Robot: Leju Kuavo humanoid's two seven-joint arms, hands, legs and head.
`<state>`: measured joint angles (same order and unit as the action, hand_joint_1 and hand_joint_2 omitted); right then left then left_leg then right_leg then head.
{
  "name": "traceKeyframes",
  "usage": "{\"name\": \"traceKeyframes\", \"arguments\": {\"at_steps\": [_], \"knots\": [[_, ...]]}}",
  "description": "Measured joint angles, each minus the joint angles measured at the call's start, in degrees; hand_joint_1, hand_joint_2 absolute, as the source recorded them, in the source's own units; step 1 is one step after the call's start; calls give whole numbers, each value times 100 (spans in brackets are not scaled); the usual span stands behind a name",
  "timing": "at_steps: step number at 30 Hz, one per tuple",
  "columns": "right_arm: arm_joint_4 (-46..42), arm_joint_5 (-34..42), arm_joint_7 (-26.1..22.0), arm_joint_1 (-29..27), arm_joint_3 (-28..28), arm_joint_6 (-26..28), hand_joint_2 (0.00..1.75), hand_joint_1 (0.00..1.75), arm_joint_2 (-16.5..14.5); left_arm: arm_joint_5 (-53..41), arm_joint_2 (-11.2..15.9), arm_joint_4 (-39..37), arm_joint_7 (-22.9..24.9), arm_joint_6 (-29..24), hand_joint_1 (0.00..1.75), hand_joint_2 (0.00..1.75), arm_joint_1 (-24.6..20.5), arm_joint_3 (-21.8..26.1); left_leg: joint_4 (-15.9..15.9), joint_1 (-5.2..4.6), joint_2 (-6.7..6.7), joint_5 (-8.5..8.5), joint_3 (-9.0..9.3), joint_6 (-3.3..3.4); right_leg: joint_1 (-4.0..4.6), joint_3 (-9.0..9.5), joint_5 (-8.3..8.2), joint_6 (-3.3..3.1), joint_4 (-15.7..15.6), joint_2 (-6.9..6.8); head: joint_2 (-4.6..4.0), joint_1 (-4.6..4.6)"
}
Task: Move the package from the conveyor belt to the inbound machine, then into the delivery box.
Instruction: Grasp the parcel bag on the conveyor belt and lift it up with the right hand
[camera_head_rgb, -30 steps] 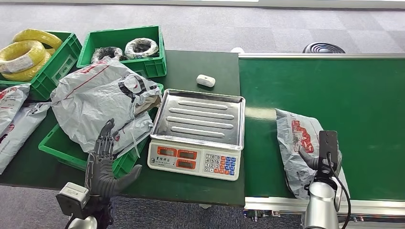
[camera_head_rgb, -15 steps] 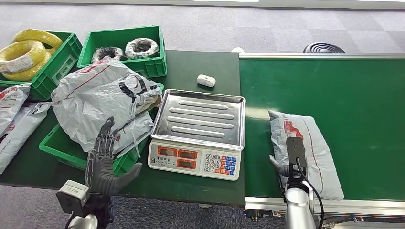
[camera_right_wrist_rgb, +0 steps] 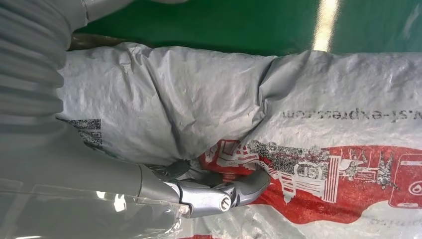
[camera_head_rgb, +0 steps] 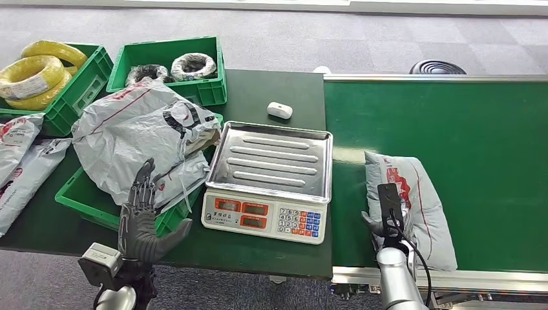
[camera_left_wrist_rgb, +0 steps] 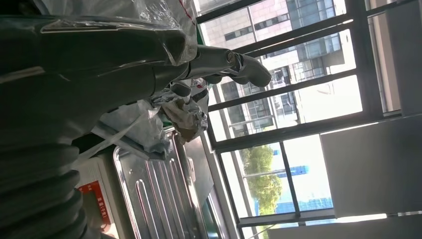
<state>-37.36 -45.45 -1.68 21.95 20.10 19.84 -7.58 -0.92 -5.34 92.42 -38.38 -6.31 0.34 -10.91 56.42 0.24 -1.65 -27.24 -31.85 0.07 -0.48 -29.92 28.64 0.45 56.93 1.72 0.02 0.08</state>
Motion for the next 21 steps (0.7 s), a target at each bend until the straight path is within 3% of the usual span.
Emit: {"name": "traceKeyframes", "arguments": {"at_steps": [1,2,21], "knots": [[54,-8,0,22,-8,-2,175,169,10,-1,7,3,10,-13,0,175,16,-8,0,0,1,0,5,0,0,4,0,0,-1,0,0,0],[96,-12,1,42,-15,-4,175,175,17,-3,10,12,26,-24,0,175,35,-15,0,0,1,0,9,0,0,8,0,0,-1,1,0,0],[195,-120,-62,90,-33,-140,175,175,62,-137,19,319,150,33,0,175,306,-17,0,5,4,0,16,0,7,16,-2,-1,0,4,0,1]]}}
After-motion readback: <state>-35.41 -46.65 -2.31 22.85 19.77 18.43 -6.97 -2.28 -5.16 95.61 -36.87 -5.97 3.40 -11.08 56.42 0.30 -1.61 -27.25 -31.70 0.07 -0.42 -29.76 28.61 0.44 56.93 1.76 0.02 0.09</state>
